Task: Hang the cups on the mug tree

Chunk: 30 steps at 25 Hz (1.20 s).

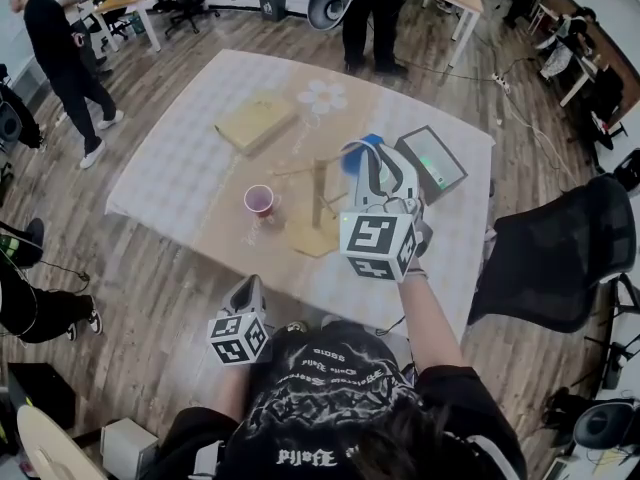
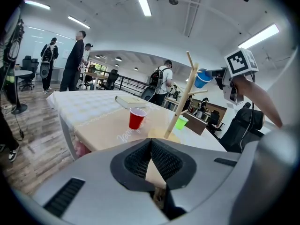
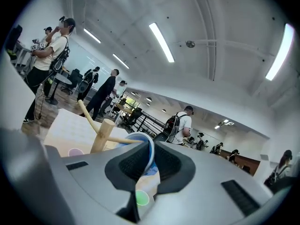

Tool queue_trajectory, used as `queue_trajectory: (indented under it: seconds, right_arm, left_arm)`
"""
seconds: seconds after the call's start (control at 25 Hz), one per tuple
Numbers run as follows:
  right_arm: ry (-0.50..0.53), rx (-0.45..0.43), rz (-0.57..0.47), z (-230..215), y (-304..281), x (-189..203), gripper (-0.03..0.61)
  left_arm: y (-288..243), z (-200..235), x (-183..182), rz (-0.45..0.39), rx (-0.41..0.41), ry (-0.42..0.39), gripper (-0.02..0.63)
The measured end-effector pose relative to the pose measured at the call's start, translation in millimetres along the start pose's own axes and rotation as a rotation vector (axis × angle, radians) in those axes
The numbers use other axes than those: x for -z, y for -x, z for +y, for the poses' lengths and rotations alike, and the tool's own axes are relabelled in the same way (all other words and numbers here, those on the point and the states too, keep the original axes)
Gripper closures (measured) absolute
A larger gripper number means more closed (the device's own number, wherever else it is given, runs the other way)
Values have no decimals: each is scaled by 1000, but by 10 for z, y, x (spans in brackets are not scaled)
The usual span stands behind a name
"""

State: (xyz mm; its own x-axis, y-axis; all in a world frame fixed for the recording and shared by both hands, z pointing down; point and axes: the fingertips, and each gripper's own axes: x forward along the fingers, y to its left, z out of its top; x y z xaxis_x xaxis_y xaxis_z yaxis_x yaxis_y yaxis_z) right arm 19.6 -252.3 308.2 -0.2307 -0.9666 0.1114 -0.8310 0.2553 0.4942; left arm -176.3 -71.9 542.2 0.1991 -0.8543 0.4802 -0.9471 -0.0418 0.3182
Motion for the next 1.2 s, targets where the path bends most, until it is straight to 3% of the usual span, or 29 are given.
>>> queue_trajectory:
  seconds: [0.28,1.2]
  right_arm:
    - [58,30,-37,96,48,-72,533]
    - [70,46,-66,372,202,-5,515]
  left_arm:
    - [23,22,30,8,-5,-2,594]
    - [-63,59,45,48,22,1,594]
